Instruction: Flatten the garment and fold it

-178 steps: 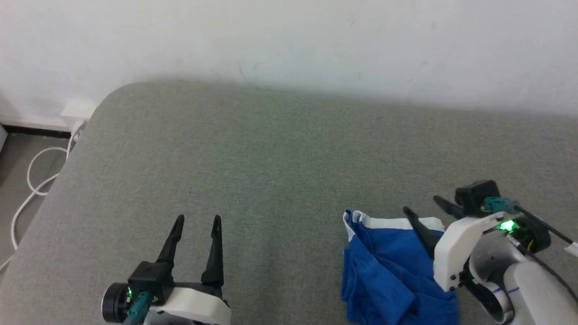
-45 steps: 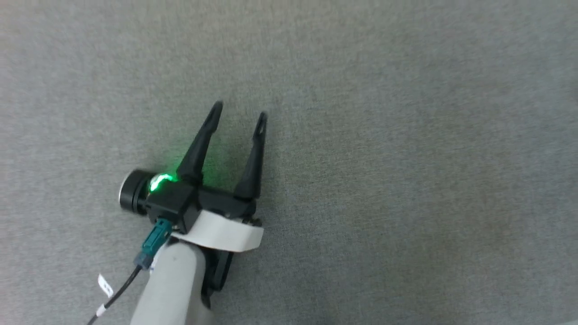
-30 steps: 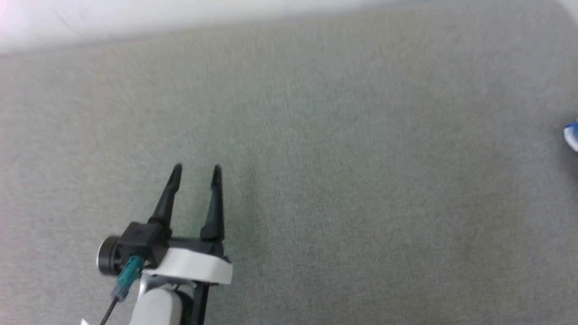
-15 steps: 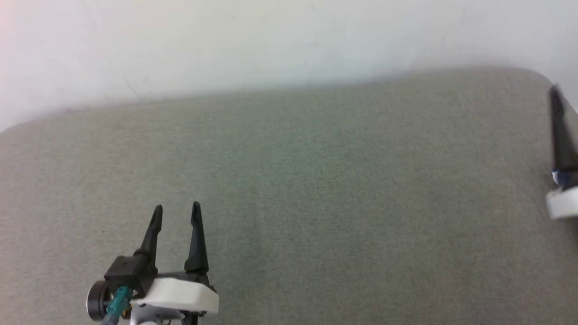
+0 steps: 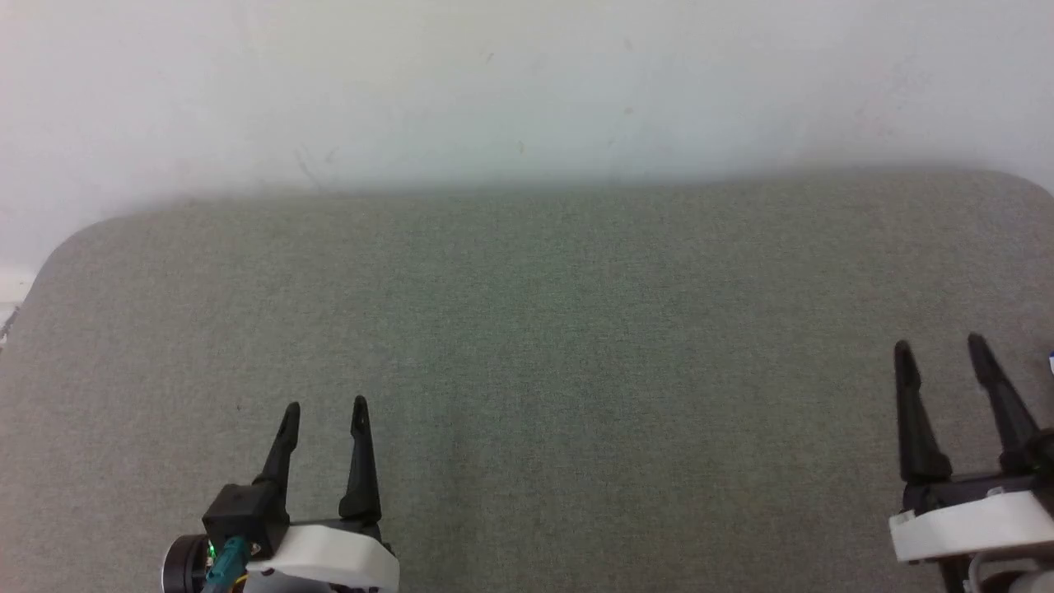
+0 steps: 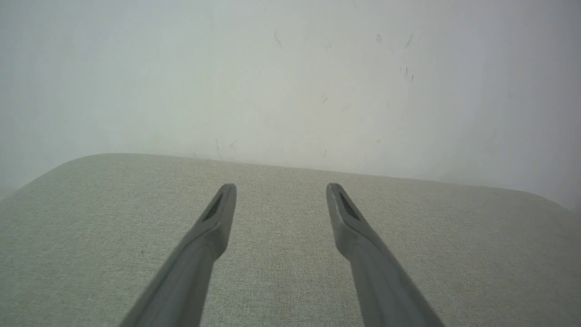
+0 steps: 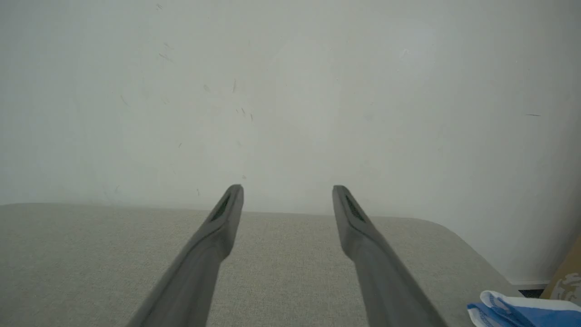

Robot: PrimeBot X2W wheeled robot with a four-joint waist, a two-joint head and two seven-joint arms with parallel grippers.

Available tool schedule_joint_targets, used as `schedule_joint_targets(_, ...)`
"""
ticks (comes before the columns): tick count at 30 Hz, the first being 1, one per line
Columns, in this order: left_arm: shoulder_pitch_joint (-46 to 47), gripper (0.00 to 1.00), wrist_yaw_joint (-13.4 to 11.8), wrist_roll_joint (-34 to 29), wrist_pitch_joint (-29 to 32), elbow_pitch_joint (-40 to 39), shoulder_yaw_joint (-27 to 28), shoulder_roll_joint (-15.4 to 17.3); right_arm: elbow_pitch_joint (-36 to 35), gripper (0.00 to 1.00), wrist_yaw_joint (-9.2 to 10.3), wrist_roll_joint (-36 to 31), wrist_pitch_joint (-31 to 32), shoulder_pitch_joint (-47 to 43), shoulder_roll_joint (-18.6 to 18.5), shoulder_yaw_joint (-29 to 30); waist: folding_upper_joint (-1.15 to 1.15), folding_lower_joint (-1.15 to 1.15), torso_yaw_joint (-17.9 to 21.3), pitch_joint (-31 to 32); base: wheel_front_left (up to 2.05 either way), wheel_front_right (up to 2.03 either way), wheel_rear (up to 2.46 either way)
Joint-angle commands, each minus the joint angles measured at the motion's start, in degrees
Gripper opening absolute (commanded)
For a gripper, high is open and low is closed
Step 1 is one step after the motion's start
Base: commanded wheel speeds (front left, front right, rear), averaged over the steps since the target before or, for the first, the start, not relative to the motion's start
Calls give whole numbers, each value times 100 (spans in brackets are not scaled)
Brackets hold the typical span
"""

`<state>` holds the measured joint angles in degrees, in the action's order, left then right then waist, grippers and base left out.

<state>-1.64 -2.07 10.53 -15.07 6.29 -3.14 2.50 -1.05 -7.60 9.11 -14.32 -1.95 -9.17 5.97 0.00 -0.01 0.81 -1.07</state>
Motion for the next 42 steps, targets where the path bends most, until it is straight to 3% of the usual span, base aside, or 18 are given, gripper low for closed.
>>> schedule_joint_targets(1, -94, 100, 42, -76, 7, 7, 11, 40, 44, 100, 11, -76, -41, -145, 148, -10, 0, 1, -35, 11, 0, 0, 0)
schedule_joint_targets(9, -173, 100, 46, -76, 7, 61, -99, 39, 319, 100, 11, -125, 132, -400, 403, -144, 0, 1, -101, 49, 0, 0, 0)
schedule_joint_targets(32, -121, 100, 1, -137, 7, -46, -172, 38, 532, 100, 11, -178, 102, -302, 404, -163, 0, 1, -120, -59, 0, 0, 0)
schedule_joint_targets(33, -93, 0, 0, -104, 0, -19, -177, 0, 547, 0, 1, -156, 118, -334, 397, -154, 0, 1, -120, -60, 0, 0, 0)
schedule_joint_targets(42, -81, 0, 9, -144, 64, -40, -155, -10, 529, 0, 0, -190, 174, -312, 405, -165, 0, 1, -119, -55, 0, 0, 0)
